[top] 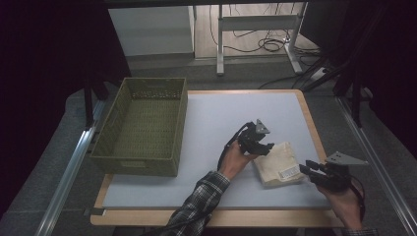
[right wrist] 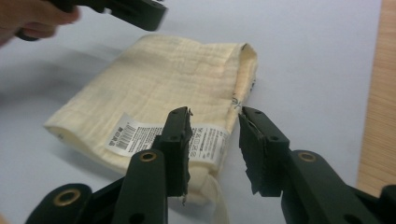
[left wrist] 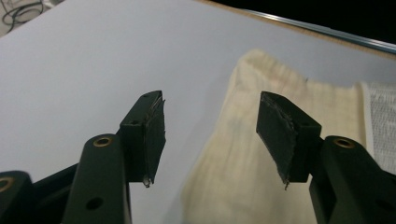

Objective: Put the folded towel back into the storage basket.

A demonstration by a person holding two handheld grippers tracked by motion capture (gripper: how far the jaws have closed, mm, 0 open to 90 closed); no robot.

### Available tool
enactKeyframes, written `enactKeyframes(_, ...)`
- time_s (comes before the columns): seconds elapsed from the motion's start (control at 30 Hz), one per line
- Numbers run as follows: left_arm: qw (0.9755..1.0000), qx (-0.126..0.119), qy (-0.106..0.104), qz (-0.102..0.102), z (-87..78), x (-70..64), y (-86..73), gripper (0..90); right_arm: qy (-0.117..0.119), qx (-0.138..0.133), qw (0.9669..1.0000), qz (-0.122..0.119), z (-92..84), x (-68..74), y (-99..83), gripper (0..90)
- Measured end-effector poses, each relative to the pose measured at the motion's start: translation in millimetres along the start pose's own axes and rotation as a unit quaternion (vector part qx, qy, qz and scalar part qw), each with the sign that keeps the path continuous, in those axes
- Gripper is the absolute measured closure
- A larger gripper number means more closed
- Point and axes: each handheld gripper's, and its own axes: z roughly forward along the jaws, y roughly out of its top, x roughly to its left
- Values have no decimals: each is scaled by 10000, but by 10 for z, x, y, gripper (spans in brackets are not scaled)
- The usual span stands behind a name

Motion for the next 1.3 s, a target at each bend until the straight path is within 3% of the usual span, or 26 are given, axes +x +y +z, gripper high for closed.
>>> enactKeyframes(0.17, 9997, 173, 118, -135, -21, 72, -191, 426, -104, 201, 9997, 22, 122, -52, -71, 627)
enactKeyframes(0.3, 9986, 395, 316, -143, 29, 116, -325, 438, -52, 319, 9994, 130, 136, -91, -175, 606)
enactKeyframes(0.5, 9975, 537, 413, -215, 70, 173, -439, 444, 139, 394, 9990, 148, 159, -60, -233, 591)
enactKeyframes(0.63, 9982, 394, 314, -321, 8, 191, -445, 443, 171, 480, 9987, 76, 187, -32, -232, 572)
enactKeyframes(0.77, 9982, 376, 124, -441, 11, 188, -454, 424, 240, 603, 9977, 183, 237, -65, -254, 520)
enactKeyframes(0.83, 9979, 359, 16, -538, 38, 188, -469, 413, 262, 542, 9979, 234, 243, -71, -274, 514)
enactKeyframes(0.97, 9947, 86, -352, -966, 31, 204, -445, 388, 198, 496, 9985, 132, 241, -40, -296, 499)
enactKeyframes(1.07, 9957, 247, -204, -872, 71, 185, -412, 385, 174, 554, 9982, 162, 242, -22, -286, 502)
enactKeyframes(1.17, 9950, 521, -79, -849, 144, 189, -433, 391, 170, 609, 9979, 168, 246, -12, -274, 515)
enactKeyframes(1.3, 9949, 517, -70, -867, 151, 168, -461, 420, 291, 659, 9971, 262, 245, -1, -267, 620)
